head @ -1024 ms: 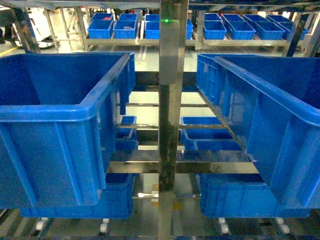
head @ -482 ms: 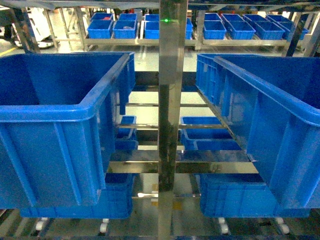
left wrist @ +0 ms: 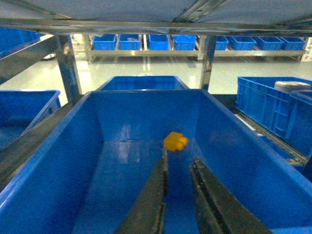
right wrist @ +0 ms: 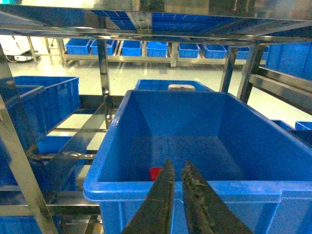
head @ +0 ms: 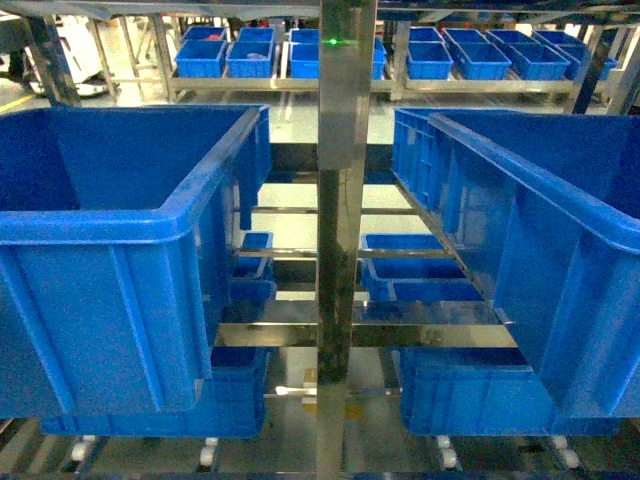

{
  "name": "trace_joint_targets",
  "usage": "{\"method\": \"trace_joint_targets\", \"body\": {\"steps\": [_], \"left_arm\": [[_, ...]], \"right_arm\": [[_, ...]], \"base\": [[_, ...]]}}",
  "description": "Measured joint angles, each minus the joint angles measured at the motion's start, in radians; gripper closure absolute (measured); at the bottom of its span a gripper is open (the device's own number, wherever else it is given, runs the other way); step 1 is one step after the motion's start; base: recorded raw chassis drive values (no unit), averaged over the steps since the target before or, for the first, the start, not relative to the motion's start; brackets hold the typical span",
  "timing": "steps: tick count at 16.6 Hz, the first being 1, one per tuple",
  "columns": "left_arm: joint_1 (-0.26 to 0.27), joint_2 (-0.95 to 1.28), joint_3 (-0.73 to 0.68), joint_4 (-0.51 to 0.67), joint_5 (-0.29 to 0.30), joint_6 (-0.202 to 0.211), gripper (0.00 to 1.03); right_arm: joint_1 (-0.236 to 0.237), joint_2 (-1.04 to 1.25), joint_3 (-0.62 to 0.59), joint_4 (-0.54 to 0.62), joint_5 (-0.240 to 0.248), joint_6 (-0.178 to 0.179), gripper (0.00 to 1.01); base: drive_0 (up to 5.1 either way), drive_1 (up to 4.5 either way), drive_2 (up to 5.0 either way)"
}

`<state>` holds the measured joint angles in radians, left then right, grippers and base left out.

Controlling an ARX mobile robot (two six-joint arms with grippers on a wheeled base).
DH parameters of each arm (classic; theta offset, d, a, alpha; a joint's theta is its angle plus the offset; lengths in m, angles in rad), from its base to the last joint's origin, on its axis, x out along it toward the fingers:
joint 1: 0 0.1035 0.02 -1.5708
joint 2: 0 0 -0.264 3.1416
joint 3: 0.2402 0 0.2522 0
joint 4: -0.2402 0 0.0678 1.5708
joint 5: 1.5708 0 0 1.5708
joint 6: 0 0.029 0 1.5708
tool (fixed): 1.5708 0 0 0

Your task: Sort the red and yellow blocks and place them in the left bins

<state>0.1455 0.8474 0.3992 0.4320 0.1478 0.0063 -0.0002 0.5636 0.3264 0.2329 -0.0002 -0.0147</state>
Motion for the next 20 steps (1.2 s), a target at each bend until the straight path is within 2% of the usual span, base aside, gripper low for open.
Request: {"method": "trace_joint_targets", "body": {"steps": [1, 2, 4, 5, 6, 7, 16, 17, 18, 20], "left_arm": [[-0.010, -0.037, -0.048, 0.018, -0.020, -0.001, 0.98], [-0.029, -0.076, -0.086, 0.034, -0.031, -0.003, 1.01], [-0.058, -0.140, -0.171, 0.040, -0.055, -0.003, 1.01], [-0.085, -0.168, -0.200, 0.034, -0.101, -0.003, 1.01], [-0.137, -0.198, -0.220, 0.033, -0.142, -0.005, 1.01], [-0.153, -0.232, -0.243, 0.028, -0.137, -0.004, 1.01], [-0.144, -0.481, -0.356, -0.114, -0.149, -0.005, 1.01], [-0.144, -0.507, -0.363, -0.125, -0.149, -0.005, 1.01], [-0.144, -0.525, -0.385, -0.115, -0.149, -0.005, 1.01], [-0.144, -0.575, -0.385, -0.158, -0.151, -0.005, 1.01]], "right_arm": [[0.000, -0.030, -0.035, 0.013, 0.000, 0.000, 0.99], [0.000, -0.057, -0.069, 0.024, 0.000, 0.003, 0.99], [0.000, -0.105, -0.136, 0.028, 0.000, 0.003, 0.99], [0.000, -0.130, -0.158, 0.030, 0.000, 0.003, 0.99], [0.000, -0.152, -0.176, 0.030, 0.000, 0.003, 0.99], [0.000, -0.176, -0.197, 0.024, 0.000, 0.003, 0.99], [0.000, -0.349, -0.285, -0.060, 0.000, 0.004, 0.99], [0.000, -0.366, -0.304, -0.042, 0.000, 0.005, 0.99], [0.000, -0.390, -0.313, -0.066, 0.000, 0.005, 0.99], [0.000, -0.544, -0.313, -0.243, -0.002, 0.006, 0.99]], "base": [[0.0, 0.00, 0.0], [0.0, 0.00, 0.0], [0.0, 0.00, 0.0], [0.0, 0.00, 0.0], [0.0, 0.00, 0.0], [0.0, 0.00, 0.0], [0.0, 0.00, 0.0], [0.0, 0.00, 0.0], [0.0, 0.00, 0.0], [0.0, 0.00, 0.0]]}}
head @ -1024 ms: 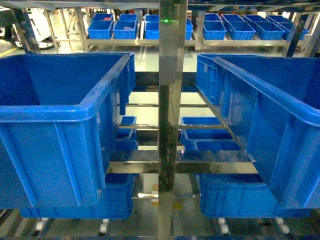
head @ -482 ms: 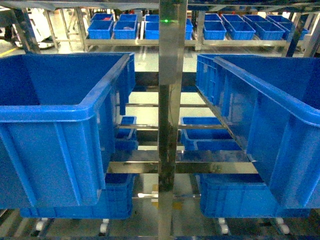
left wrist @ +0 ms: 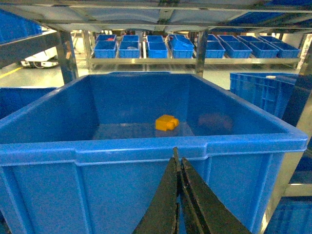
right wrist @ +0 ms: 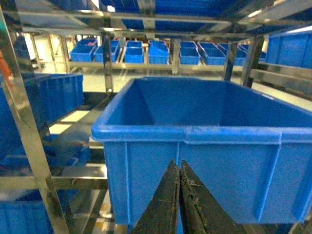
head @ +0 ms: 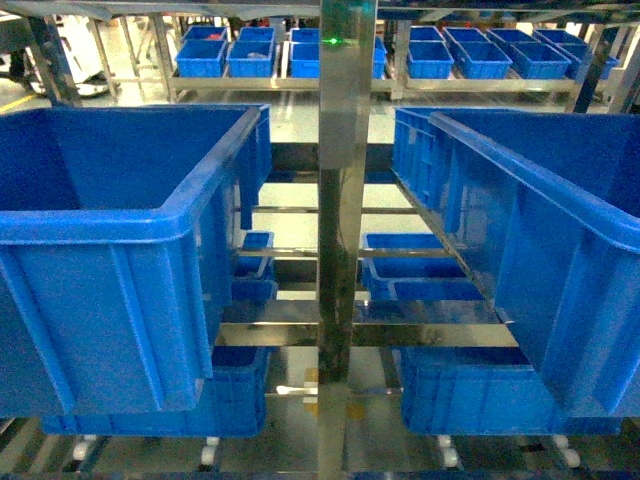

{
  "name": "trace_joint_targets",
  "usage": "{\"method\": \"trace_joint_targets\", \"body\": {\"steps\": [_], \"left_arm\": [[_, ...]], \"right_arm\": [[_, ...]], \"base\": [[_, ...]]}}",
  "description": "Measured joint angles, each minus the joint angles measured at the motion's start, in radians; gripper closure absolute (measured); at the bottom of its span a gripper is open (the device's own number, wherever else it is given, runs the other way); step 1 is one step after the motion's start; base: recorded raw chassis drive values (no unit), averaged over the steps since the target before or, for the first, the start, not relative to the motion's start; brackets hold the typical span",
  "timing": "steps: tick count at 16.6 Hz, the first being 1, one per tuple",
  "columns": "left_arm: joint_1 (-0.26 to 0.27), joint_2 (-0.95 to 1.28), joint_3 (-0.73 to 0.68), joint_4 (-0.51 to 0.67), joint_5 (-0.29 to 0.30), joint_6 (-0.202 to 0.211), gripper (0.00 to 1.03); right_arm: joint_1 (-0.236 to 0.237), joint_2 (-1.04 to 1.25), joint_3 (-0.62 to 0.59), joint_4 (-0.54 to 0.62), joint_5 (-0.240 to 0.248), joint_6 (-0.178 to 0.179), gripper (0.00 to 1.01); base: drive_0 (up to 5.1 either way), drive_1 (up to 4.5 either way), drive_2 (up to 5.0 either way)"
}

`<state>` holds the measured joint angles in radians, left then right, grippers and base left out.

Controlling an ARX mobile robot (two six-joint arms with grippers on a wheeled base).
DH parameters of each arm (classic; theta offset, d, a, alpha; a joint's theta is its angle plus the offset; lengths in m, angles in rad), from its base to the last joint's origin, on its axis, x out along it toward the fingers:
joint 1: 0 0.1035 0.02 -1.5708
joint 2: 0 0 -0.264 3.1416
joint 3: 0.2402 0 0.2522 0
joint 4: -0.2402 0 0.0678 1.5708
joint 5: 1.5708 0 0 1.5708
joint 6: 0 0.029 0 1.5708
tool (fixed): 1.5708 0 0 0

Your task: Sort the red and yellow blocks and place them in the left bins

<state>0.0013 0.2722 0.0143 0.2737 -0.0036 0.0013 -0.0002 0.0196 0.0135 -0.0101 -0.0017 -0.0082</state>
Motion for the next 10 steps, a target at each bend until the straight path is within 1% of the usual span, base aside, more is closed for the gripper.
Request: {"method": "trace_joint_targets", "body": {"steps": [1, 2, 5, 6, 7, 8, 10], "left_arm": [[0.000, -0.021, 0.000, -0.020, 0.003, 0.000, 1.01], [0.000, -0.042, 0.000, -0.045, 0.002, 0.000, 1.01], [-0.001, -0.097, 0.000, -0.097, 0.003, 0.000, 1.01], [-0.001, -0.135, 0.002, -0.152, 0.001, 0.000, 1.01], [-0.001, -0.237, 0.001, -0.289, 0.003, -0.002, 1.00], [-0.001, -0.264, 0.001, -0.261, 0.004, 0.000, 0.91], [-0.002, -0.263, 0.005, -0.257, 0.003, -0.001, 0.86]], "right_arm": [[0.000, -0.014, 0.004, 0.023, 0.000, 0.000, 0.99], [0.000, -0.014, 0.000, -0.002, 0.002, 0.000, 0.99], [0.000, -0.015, 0.000, 0.006, 0.002, 0.000, 0.99], [0.000, -0.015, 0.000, 0.006, 0.002, 0.000, 0.99], [0.000, -0.015, 0.000, 0.006, 0.002, 0.000, 0.97], [0.000, -0.015, 0.000, 0.006, 0.002, 0.000, 0.89], [0.000, -0.015, 0.000, 0.005, 0.001, 0.000, 0.83]], "base": [[0.0, 0.00, 0.0], [0.0, 0.00, 0.0], [0.0, 0.00, 0.0], [0.0, 0.00, 0.0], [0.0, 0.00, 0.0], [0.0, 0.00, 0.0], [0.0, 0.00, 0.0]]}}
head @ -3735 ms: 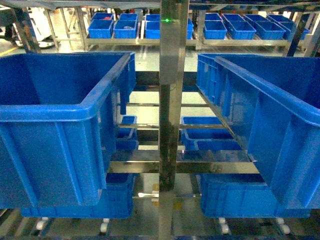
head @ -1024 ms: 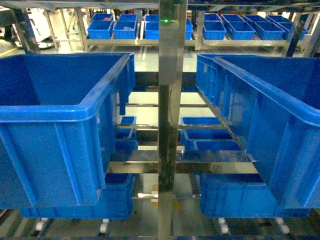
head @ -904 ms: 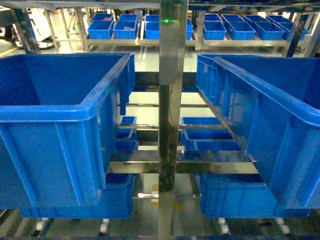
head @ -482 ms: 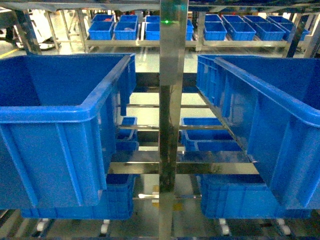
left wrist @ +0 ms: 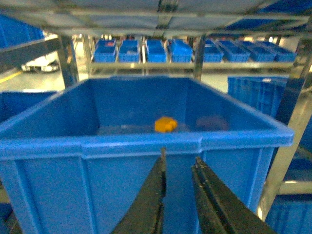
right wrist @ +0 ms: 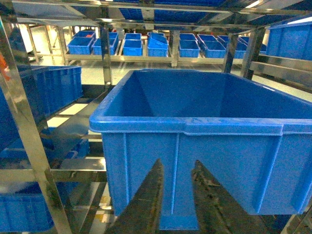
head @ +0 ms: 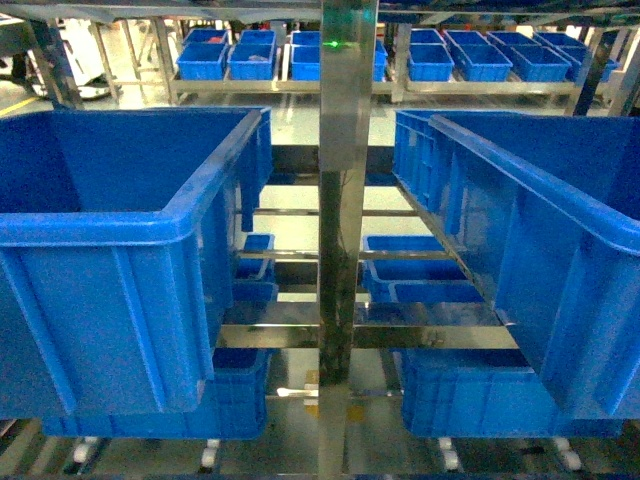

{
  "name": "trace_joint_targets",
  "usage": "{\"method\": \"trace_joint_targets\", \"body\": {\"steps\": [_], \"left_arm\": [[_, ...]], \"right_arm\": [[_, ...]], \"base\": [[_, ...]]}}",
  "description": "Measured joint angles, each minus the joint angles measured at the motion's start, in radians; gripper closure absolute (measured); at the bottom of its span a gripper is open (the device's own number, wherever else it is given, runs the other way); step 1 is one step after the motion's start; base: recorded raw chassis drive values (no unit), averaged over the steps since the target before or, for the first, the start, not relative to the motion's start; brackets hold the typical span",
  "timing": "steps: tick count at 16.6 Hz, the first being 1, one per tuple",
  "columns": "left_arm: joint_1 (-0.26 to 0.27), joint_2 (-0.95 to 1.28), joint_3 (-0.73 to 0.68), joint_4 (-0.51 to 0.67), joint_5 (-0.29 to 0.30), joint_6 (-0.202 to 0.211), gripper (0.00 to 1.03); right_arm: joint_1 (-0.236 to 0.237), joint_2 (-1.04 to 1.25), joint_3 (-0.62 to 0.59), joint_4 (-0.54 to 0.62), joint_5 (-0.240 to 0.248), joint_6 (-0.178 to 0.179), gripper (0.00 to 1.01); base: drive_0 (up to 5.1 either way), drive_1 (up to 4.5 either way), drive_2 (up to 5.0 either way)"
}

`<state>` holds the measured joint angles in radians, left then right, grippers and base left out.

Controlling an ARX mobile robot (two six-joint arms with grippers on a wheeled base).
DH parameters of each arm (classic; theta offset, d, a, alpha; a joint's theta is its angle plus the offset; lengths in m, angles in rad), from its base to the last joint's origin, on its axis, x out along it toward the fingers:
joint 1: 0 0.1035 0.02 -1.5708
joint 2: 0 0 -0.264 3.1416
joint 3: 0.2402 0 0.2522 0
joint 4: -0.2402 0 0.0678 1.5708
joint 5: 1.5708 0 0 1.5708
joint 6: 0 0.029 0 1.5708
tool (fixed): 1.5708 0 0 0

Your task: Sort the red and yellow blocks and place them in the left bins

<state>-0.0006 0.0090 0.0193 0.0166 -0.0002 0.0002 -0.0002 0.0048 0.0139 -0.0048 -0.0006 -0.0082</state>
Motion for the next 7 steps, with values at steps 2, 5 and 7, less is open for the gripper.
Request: {"method": "trace_joint_targets", "body": {"steps": [2, 5, 7], "left_arm": [[0.000, 0.000, -0.003, -0.016, -0.002, 0.000, 0.79], [0.000, 0.000, -0.004, -0.019, -0.002, 0.000, 0.55], [0.000, 0.000, -0.004, -0.021, 0.000, 0.000, 0.30]], "right_arm": [[0.000, 0.000, 0.000, 0.002, 0.000, 0.000, 0.76], [0.000, 0.000, 0.000, 0.000, 0.000, 0.000, 0.52], [0.000, 0.000, 0.000, 0.001, 0.000, 0.000, 0.26]], "base": [[0.0, 0.00, 0.0], [0.0, 0.00, 0.0], [0.0, 0.00, 0.0]]}}
